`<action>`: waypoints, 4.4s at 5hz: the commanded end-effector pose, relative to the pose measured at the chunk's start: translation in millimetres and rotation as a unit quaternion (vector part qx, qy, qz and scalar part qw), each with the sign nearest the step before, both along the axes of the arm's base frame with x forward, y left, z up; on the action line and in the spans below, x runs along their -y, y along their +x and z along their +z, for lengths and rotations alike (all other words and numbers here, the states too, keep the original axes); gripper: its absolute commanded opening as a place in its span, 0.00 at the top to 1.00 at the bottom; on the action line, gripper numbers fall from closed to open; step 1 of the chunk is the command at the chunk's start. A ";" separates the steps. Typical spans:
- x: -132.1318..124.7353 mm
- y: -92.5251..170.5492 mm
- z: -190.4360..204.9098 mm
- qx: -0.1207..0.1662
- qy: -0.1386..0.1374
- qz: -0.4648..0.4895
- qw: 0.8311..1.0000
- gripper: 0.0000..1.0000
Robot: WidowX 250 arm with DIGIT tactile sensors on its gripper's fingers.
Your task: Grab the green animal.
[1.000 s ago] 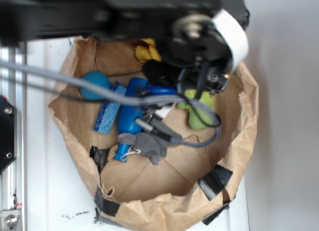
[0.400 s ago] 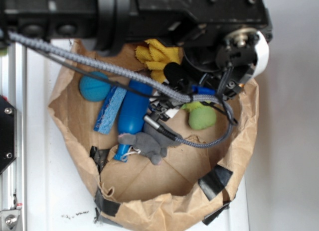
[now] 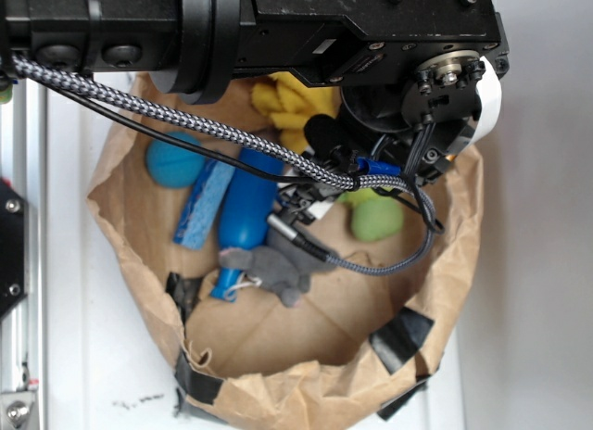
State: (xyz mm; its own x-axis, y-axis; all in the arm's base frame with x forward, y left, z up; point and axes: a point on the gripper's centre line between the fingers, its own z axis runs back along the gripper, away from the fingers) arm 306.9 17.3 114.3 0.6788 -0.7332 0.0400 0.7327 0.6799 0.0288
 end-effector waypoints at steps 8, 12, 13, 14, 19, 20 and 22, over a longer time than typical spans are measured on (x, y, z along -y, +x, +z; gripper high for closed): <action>13.1 23.9 -68.3 0.034 0.003 -0.198 0.980 0.00; 23.8 0.8 -62.1 0.038 -0.003 -0.236 0.971 1.00; 22.2 0.6 -63.0 0.037 -0.003 -0.232 0.972 1.00; 20.9 -2.4 -62.5 0.037 -0.004 -0.229 0.973 1.00; 8.4 -31.9 18.1 0.044 -0.062 -0.018 0.997 1.00; 5.3 -40.4 36.0 0.035 -0.048 0.063 0.996 1.00; 1.3 -50.7 61.3 -0.010 -0.037 0.261 0.965 1.00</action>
State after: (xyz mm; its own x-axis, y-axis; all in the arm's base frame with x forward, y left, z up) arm 248.6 25.2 156.6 0.9592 -0.2826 -0.0046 0.2815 0.9565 -0.0770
